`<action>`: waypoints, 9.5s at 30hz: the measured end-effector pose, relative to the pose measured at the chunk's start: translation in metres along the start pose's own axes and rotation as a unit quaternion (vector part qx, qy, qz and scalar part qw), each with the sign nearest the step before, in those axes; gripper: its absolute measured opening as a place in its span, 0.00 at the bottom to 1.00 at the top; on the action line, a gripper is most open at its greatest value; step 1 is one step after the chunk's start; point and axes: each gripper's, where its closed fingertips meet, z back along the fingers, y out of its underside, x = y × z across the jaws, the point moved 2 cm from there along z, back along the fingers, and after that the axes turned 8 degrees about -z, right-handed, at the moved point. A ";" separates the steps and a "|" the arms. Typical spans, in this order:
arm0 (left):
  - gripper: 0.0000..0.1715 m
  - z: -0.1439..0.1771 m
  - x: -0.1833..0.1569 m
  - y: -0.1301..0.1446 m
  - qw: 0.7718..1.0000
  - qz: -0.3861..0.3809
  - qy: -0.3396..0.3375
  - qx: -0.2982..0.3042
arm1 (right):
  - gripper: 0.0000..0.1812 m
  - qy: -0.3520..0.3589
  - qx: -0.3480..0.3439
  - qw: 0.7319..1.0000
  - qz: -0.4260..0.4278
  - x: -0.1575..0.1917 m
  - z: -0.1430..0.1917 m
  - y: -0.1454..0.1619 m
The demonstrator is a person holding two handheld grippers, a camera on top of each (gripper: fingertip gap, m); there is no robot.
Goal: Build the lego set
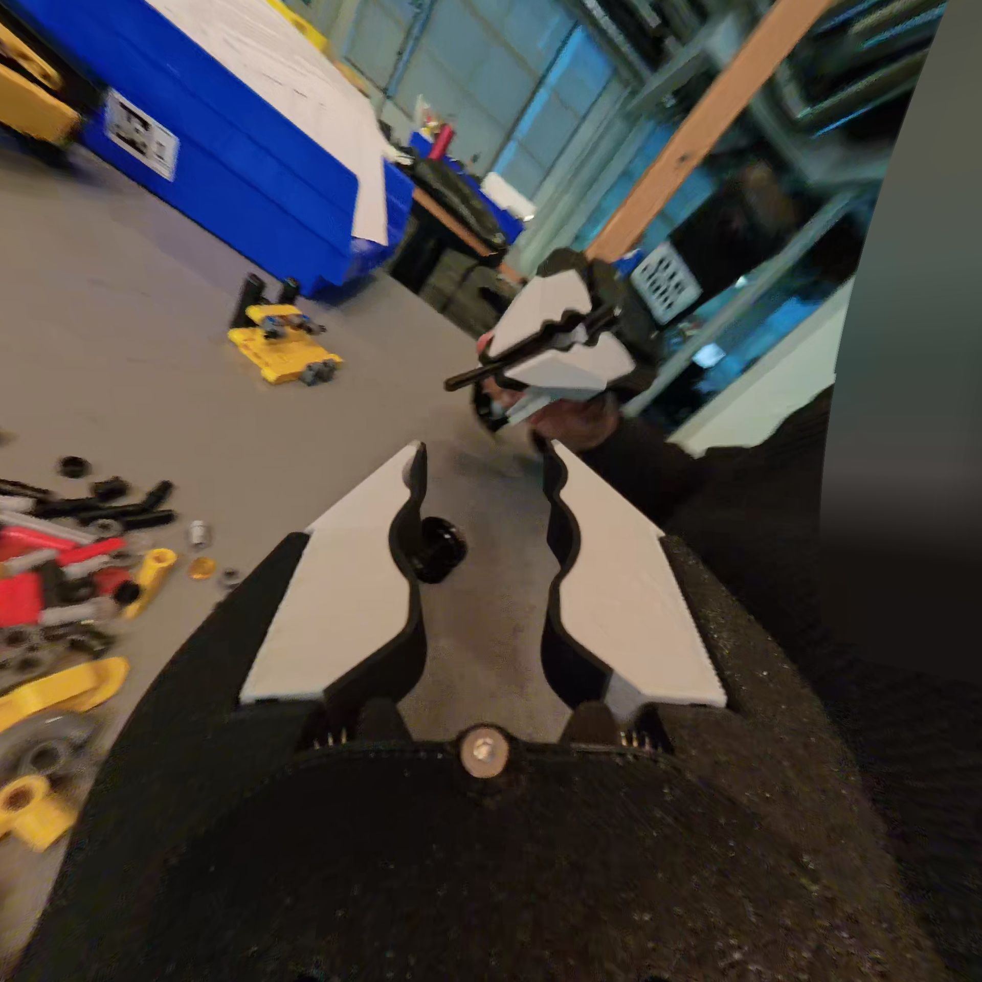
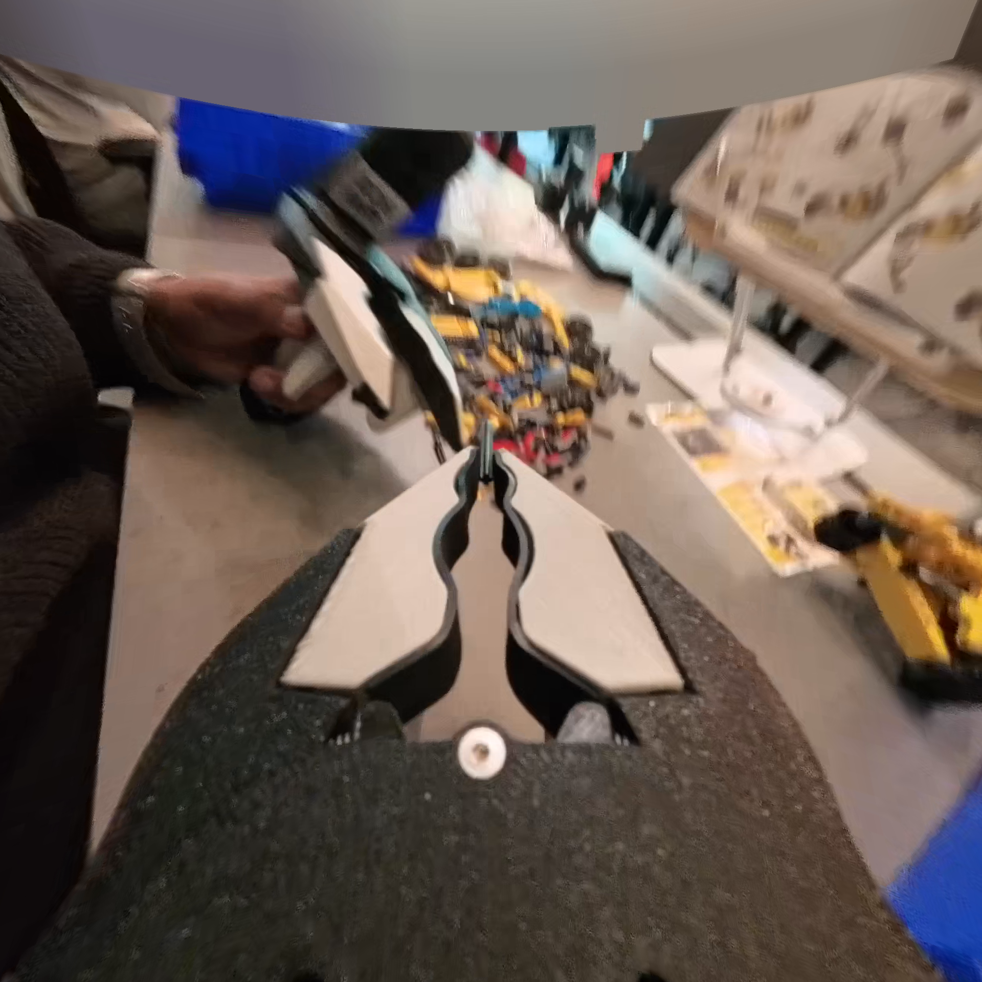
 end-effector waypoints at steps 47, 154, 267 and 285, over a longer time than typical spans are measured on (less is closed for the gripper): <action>0.22 0.040 0.004 -0.006 0.990 -0.060 -0.109 -0.062 | 0.02 -0.175 0.564 0.804 0.071 0.038 -0.017 0.055; 0.22 0.040 0.006 -0.005 0.991 -0.047 -0.107 -0.061 | 0.02 -0.160 0.519 0.837 0.065 0.047 -0.013 0.066; 0.09 0.020 0.012 -0.021 0.982 -0.163 -0.092 -0.024 | 0.28 -0.295 -0.084 0.925 -0.226 0.007 -0.047 -0.015; 0.10 0.018 0.015 -0.020 0.973 -0.197 -0.121 -0.003 | 0.20 -0.287 -0.074 0.925 -0.239 0.001 -0.052 -0.007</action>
